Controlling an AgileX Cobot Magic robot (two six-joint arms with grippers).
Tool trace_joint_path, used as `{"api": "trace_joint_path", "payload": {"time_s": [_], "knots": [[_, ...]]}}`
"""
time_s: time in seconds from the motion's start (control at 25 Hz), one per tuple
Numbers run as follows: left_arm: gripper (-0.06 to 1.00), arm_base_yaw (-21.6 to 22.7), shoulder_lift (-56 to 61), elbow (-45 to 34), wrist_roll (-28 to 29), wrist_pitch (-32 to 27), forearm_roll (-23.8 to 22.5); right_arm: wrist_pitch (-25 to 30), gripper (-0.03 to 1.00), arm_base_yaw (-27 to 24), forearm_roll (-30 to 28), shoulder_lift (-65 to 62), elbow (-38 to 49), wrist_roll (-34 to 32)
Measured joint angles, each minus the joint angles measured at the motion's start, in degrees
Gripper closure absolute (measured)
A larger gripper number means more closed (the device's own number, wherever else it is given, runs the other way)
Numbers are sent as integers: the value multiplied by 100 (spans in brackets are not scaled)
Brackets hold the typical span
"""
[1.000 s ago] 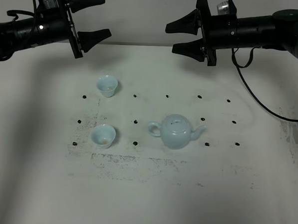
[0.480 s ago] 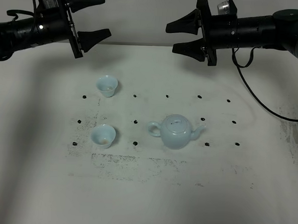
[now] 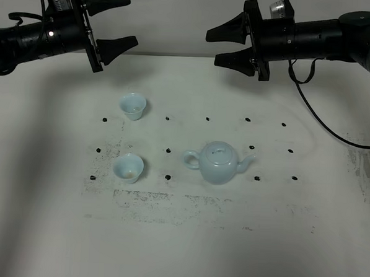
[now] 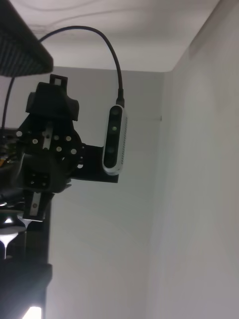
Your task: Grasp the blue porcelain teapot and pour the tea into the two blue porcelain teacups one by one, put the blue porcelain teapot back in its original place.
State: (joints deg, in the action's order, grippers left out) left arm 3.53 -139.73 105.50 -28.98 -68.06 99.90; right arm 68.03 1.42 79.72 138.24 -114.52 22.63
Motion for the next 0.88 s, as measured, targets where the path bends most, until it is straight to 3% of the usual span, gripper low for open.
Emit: {"api": "trace_joint_path", "payload": {"time_s": [0.28, 0.6, 0.72, 0.88], "knots": [[19, 224, 616, 0, 191, -17, -671, 105, 39, -120, -454, -97, -124, 20], [19, 1142, 2507, 0, 752, -29, -2445, 98, 39, -414, -1537, -805, -129, 40], [19, 1411, 3389, 0, 955, -38, -3592, 31, 39, -485, -2097, -1034, -130, 40], [19, 1451, 4472, 0, 1411, -38, -5330, 5, 39, -492, -2611, -1293, -130, 55]]}}
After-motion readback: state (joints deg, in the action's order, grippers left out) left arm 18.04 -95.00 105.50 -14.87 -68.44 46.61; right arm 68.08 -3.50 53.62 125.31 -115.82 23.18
